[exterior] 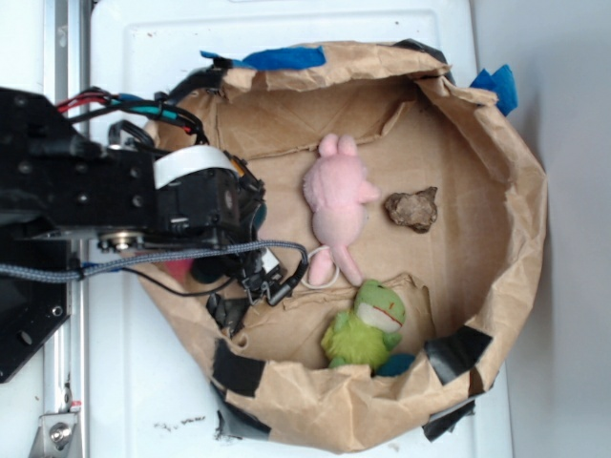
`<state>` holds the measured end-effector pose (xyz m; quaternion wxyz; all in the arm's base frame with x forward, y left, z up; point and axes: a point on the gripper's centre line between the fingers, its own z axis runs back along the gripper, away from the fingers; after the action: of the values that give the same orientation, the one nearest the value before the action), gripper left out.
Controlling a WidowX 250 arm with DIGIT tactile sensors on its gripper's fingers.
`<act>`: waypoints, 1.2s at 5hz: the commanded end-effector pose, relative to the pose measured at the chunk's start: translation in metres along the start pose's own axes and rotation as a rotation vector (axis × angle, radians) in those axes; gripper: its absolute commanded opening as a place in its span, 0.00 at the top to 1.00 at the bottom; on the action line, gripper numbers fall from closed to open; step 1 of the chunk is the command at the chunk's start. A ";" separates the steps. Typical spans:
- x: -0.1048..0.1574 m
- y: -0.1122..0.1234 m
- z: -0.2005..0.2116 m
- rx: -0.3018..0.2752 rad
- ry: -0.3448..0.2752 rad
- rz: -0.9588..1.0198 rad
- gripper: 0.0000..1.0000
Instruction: Grab the plastic pickle.
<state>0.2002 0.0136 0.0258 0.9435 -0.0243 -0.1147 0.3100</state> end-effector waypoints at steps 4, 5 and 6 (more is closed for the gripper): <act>0.079 -0.097 0.079 0.033 0.057 -0.333 1.00; 0.091 -0.095 0.083 0.092 0.000 -0.316 1.00; 0.093 -0.083 0.084 0.056 -0.019 -0.349 1.00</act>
<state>0.2950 -0.0063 0.1181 0.9871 0.0255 -0.0826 0.1346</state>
